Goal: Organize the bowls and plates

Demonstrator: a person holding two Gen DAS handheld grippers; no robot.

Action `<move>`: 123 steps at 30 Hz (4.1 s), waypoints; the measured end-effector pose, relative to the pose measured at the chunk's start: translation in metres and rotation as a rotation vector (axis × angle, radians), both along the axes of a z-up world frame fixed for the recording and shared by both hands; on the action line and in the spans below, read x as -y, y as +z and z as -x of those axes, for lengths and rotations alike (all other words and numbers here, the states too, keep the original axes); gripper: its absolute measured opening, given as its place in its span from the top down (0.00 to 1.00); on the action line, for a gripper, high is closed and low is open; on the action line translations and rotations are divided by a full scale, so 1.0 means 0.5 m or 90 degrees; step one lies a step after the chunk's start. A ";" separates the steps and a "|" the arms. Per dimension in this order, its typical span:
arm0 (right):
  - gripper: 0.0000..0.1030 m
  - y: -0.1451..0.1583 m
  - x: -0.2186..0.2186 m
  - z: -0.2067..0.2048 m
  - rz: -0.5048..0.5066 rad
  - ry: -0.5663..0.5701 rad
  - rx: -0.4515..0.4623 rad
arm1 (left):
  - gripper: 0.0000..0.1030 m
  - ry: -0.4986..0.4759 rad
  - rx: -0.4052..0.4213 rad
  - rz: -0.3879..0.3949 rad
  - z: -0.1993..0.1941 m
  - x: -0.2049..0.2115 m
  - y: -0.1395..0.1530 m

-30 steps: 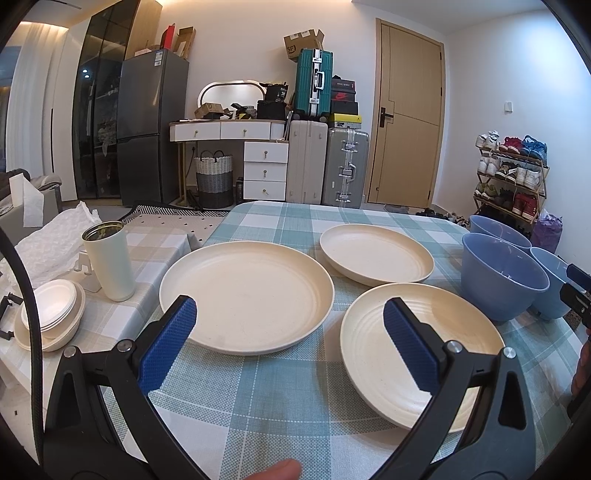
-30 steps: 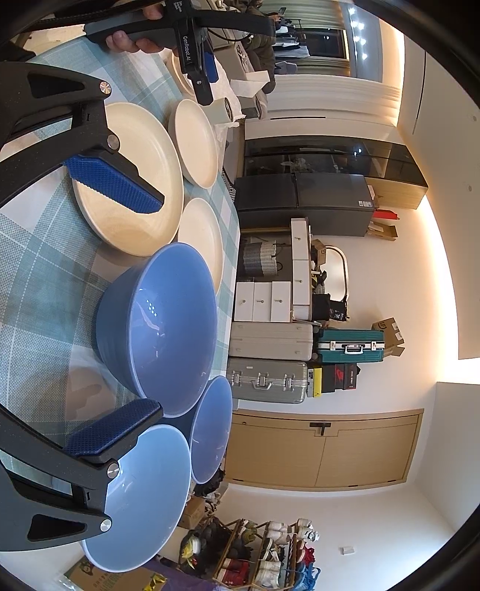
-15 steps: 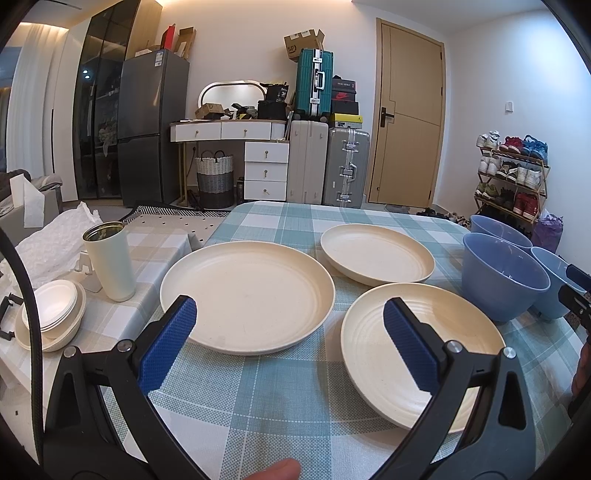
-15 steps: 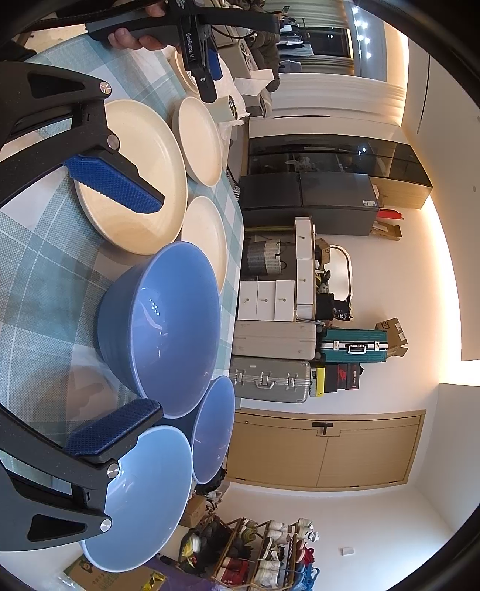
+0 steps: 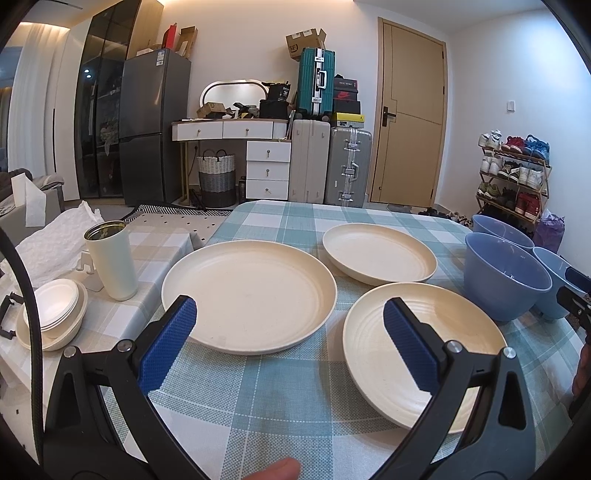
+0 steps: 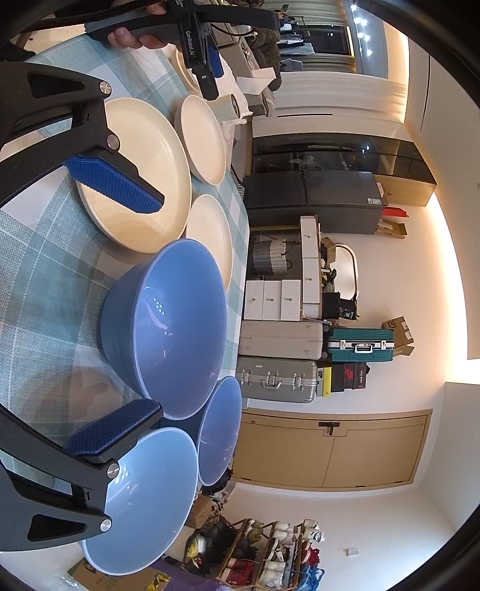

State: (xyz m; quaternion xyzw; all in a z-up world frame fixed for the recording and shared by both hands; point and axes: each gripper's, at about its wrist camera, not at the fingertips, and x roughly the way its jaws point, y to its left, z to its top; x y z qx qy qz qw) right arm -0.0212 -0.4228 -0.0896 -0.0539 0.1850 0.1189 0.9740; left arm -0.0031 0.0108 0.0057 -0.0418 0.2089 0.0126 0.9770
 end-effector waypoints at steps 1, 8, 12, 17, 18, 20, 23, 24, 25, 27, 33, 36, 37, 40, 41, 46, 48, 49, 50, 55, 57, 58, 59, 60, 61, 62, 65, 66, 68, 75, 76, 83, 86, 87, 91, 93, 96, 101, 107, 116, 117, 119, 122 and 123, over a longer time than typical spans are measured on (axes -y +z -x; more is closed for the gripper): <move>0.01 0.003 -0.001 -0.001 0.001 -0.001 -0.001 | 0.02 -0.001 -0.001 0.000 0.000 0.000 0.000; 0.01 0.009 0.005 -0.004 0.001 -0.001 0.002 | 0.02 -0.001 0.000 0.001 0.000 0.001 0.000; 0.01 0.014 0.001 -0.006 0.003 -0.001 0.003 | 0.02 -0.004 0.004 0.005 0.007 -0.002 0.001; 0.01 0.027 -0.003 -0.005 0.003 0.003 0.000 | 0.02 -0.005 0.005 0.002 0.009 0.006 0.009; 0.01 0.030 -0.003 -0.006 0.002 0.008 -0.004 | 0.02 -0.005 0.006 0.003 0.009 0.007 0.009; 0.01 0.039 -0.006 -0.009 0.001 0.014 -0.012 | 0.02 -0.005 0.004 0.003 0.010 0.010 0.015; 0.01 0.051 -0.020 -0.014 -0.006 0.030 -0.023 | 0.02 -0.005 0.003 0.000 0.012 0.012 0.019; 0.01 0.056 -0.027 -0.013 -0.003 0.034 -0.024 | 0.02 -0.006 0.002 -0.003 0.014 0.016 0.024; 0.01 0.060 -0.030 -0.014 0.001 0.035 -0.024 | 0.02 -0.007 0.001 -0.005 0.015 0.018 0.027; 0.01 0.067 -0.039 -0.014 0.013 0.037 -0.023 | 0.02 -0.006 0.001 -0.008 0.019 0.021 0.036; 0.01 0.086 -0.056 -0.022 0.005 0.047 -0.038 | 0.02 -0.001 -0.006 -0.022 0.028 0.031 0.066; 0.01 0.101 -0.068 -0.036 0.007 0.048 -0.047 | 0.02 0.007 -0.013 -0.029 0.028 0.031 0.077; 0.01 0.105 -0.072 -0.041 0.005 0.051 -0.052 | 0.02 0.010 -0.016 -0.028 0.028 0.030 0.080; 0.01 0.118 -0.083 -0.057 0.000 0.062 -0.064 | 0.02 0.014 -0.024 -0.019 0.025 0.021 0.088; 0.01 0.125 -0.090 -0.064 0.003 0.065 -0.070 | 0.02 0.016 -0.028 -0.017 0.023 0.018 0.089; 0.01 0.145 -0.117 -0.093 0.003 0.074 -0.078 | 0.02 0.025 -0.037 -0.019 0.020 0.012 0.105; 0.01 0.153 -0.128 -0.104 0.002 0.083 -0.085 | 0.02 0.028 -0.038 -0.019 0.016 0.009 0.110; 0.01 0.154 -0.131 -0.107 0.002 0.085 -0.086 | 0.02 0.029 -0.039 -0.019 0.016 0.007 0.112; 0.01 0.157 -0.138 -0.112 0.005 0.087 -0.087 | 0.02 0.030 -0.042 -0.016 0.010 0.006 0.112; 0.01 0.169 -0.175 -0.132 0.032 0.097 -0.091 | 0.02 0.037 -0.054 -0.005 -0.003 -0.007 0.113; 0.01 0.172 -0.187 -0.141 0.042 0.100 -0.092 | 0.02 0.039 -0.060 -0.003 -0.011 -0.012 0.111; 0.01 0.171 -0.186 -0.143 0.042 0.102 -0.095 | 0.02 0.042 -0.061 -0.003 -0.013 -0.013 0.110; 0.01 0.173 -0.193 -0.148 0.042 0.108 -0.099 | 0.02 0.044 -0.062 -0.003 -0.017 -0.016 0.109; 0.01 0.173 -0.200 -0.151 0.042 0.111 -0.101 | 0.02 0.044 -0.063 -0.002 -0.020 -0.018 0.108; 0.01 0.174 -0.206 -0.156 0.044 0.113 -0.104 | 0.02 0.045 -0.064 -0.001 -0.023 -0.018 0.107; 0.01 0.171 -0.211 -0.159 0.045 0.113 -0.106 | 0.02 0.046 -0.066 0.001 -0.029 -0.021 0.106; 0.01 0.168 -0.230 -0.173 0.047 0.123 -0.113 | 0.02 0.053 -0.071 0.003 -0.042 -0.034 0.101; 0.01 0.169 -0.238 -0.177 0.049 0.125 -0.113 | 0.02 0.057 -0.074 0.003 -0.045 -0.038 0.100; 0.01 0.167 -0.247 -0.187 0.052 0.131 -0.116 | 0.02 0.063 -0.079 0.002 -0.050 -0.046 0.097; 0.01 0.160 -0.286 -0.220 0.055 0.147 -0.131 | 0.02 0.090 -0.088 0.009 -0.069 -0.087 0.087; 0.01 0.158 -0.290 -0.223 0.056 0.148 -0.133 | 0.02 0.093 -0.090 0.010 -0.073 -0.094 0.085; 0.01 0.132 -0.343 -0.261 0.061 0.166 -0.160 | 0.02 0.112 -0.109 0.020 -0.111 -0.133 0.067; 0.01 0.123 -0.367 -0.275 0.066 0.173 -0.168 | 0.02 0.117 -0.113 0.020 -0.128 -0.143 0.060; 0.01 0.120 -0.372 -0.280 0.067 0.174 -0.170 | 0.02 0.119 -0.117 0.021 -0.133 -0.148 0.056; 0.01 0.102 -0.400 -0.302 0.070 0.179 -0.185 | 0.02 0.123 -0.133 0.020 -0.153 -0.162 0.036; 0.01 0.090 -0.415 -0.313 0.075 0.182 -0.193 | 0.02 0.125 -0.144 0.009 -0.162 -0.163 0.026; 0.01 0.076 -0.430 -0.325 0.078 0.186 -0.202 | 0.02 0.130 -0.160 0.006 -0.177 -0.171 0.011; 0.01 0.051 -0.455 -0.348 0.081 0.192 -0.225 | 0.02 0.132 -0.185 0.016 -0.200 -0.189 -0.015; 0.01 0.016 -0.486 -0.374 0.083 0.200 -0.252 | 0.02 0.122 -0.218 0.016 -0.222 -0.201 -0.049; 0.10 -0.041 -0.528 -0.413 0.091 0.220 -0.307 | 0.07 0.121 -0.240 0.040 -0.231 -0.214 -0.084; 0.14 -0.048 -0.534 -0.419 0.090 0.224 -0.316 | 0.09 0.121 -0.243 0.044 -0.232 -0.217 -0.087; 0.17 -0.060 -0.542 -0.428 0.086 0.228 -0.330 | 0.10 0.120 -0.248 0.051 -0.232 -0.222 -0.092; 0.18 -0.078 -0.552 -0.443 0.076 0.231 -0.354 | 0.11 0.119 -0.253 0.062 -0.236 -0.229 -0.099; 0.21 -0.083 -0.555 -0.448 0.075 0.233 -0.360 | 0.12 0.119 -0.254 0.065 -0.240 -0.229 -0.101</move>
